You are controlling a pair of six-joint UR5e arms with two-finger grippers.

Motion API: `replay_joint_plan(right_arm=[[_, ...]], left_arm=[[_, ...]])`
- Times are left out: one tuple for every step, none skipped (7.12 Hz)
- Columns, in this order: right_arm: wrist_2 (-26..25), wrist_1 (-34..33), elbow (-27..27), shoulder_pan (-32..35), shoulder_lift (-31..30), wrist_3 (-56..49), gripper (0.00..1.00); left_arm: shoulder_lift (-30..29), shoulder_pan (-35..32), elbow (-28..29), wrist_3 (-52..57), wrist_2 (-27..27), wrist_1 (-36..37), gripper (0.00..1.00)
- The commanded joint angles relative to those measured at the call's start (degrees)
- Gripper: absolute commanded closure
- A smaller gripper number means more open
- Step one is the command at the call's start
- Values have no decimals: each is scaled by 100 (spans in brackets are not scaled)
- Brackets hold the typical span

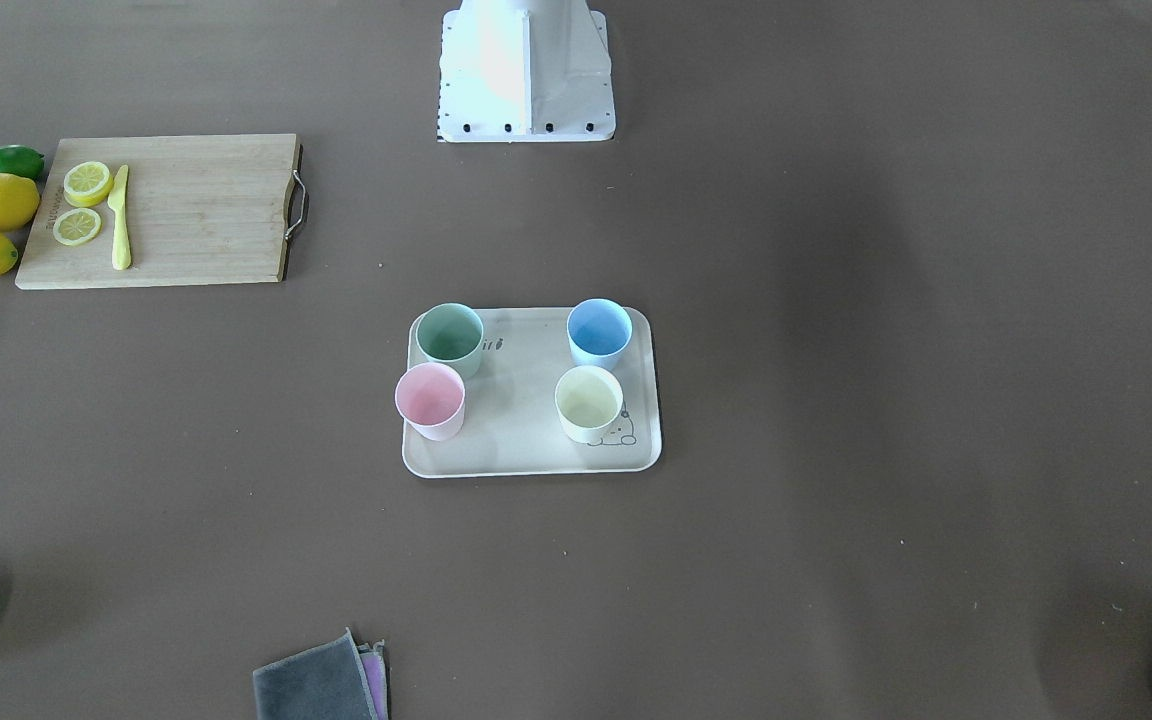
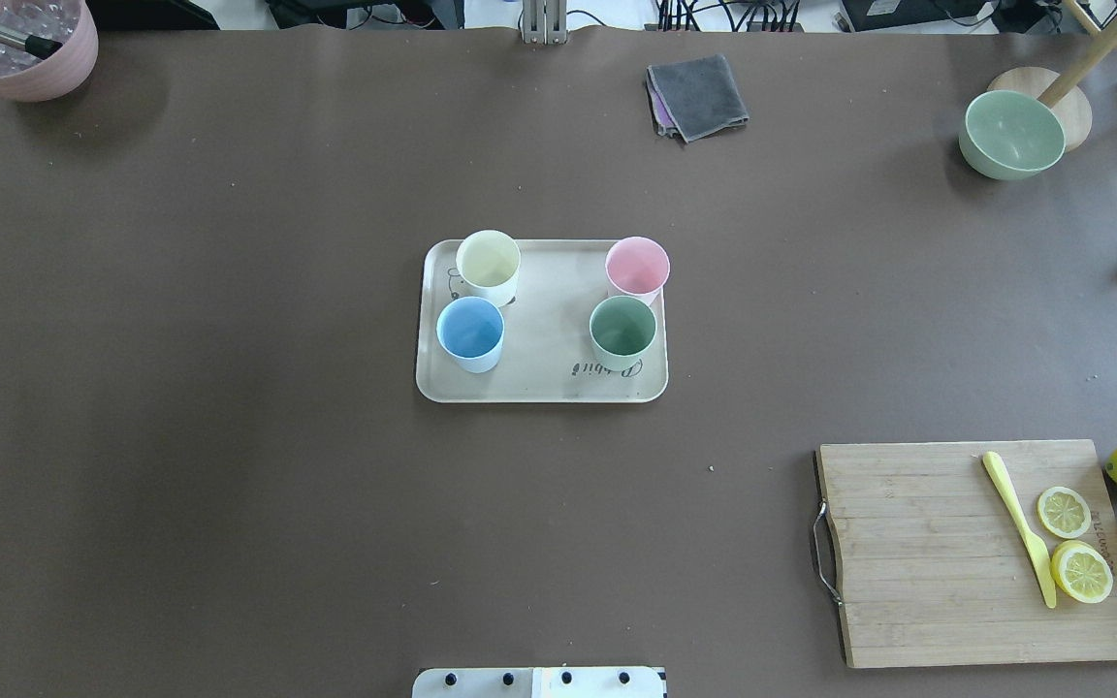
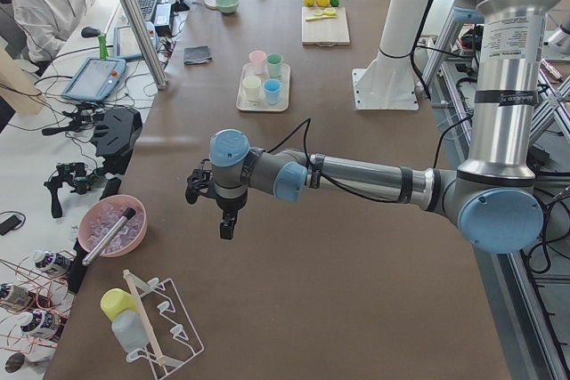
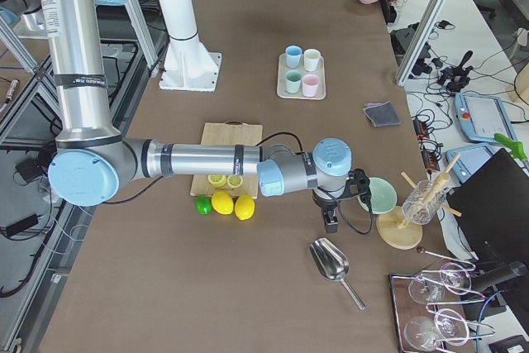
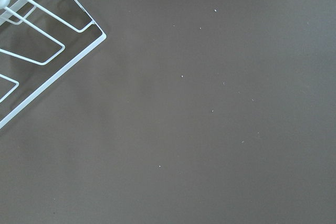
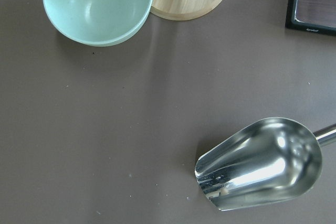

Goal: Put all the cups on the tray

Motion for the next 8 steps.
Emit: replay_joint_plan(right_arm=[[34,-15,10,1,34,36,0],[25,-24,89,1,-9,44,0],[8,-58,142,1,-10,44,0],[-27,-76,125,1,8,44,0],[-27,-68,142,1,-10,44,0],[-27,-76,133,1,-18,44,0],[-45,-42,151,1,-114,44,0],[-45,-15,151,1,-150,44,0]], left_arm=[[-30,0,-39,2,-15,6,2],[-39,0,-4,11,-154,50,2],[30,-96,-4,28,-495,59,2],[31,-340,31,28,-707,68,2],[22,-369,14,28,-709,59,2],[31,-395,-4,28,-674,33,2],[40,-457,31,37,-631,33,2],[109,-475,49,29,-630,50,2]])
